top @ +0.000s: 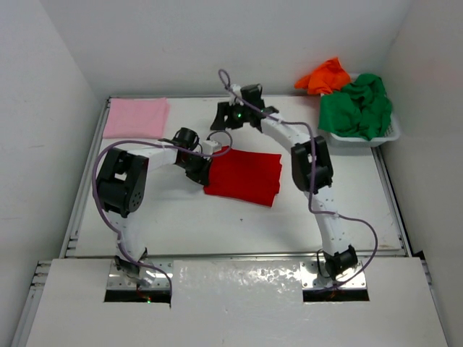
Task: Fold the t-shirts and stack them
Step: Smooth out wrinkles on the folded tshirt, then put the neatly folded tshirt into the corner of the board with the left arm
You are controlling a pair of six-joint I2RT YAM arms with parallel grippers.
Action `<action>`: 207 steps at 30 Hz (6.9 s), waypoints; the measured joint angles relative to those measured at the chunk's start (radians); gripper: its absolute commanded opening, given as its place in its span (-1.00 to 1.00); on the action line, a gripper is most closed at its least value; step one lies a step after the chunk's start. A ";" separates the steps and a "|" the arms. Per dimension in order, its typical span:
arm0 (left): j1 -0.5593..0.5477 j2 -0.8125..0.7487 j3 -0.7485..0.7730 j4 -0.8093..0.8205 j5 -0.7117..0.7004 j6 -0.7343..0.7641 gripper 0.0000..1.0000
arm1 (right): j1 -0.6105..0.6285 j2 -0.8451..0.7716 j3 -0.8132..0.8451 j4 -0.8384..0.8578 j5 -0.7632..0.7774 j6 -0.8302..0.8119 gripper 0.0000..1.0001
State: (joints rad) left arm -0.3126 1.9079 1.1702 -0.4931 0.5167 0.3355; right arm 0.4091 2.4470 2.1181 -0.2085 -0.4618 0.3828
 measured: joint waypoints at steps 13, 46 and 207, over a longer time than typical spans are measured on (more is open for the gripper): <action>0.000 -0.006 -0.007 0.002 -0.003 0.000 -1.00 | -0.002 0.157 -0.054 0.016 -0.241 0.087 0.05; 0.000 -0.010 -0.011 0.003 -0.011 0.000 -1.00 | -0.013 0.126 -0.138 0.039 -0.365 0.137 0.22; 0.177 0.288 0.856 -0.155 -0.885 -0.132 -1.00 | -0.154 -0.850 -1.187 -0.067 0.380 0.129 0.32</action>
State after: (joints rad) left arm -0.1360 2.1960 2.0262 -0.6479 -0.3683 0.2031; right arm 0.2554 1.5974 0.9314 -0.2752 -0.0822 0.5114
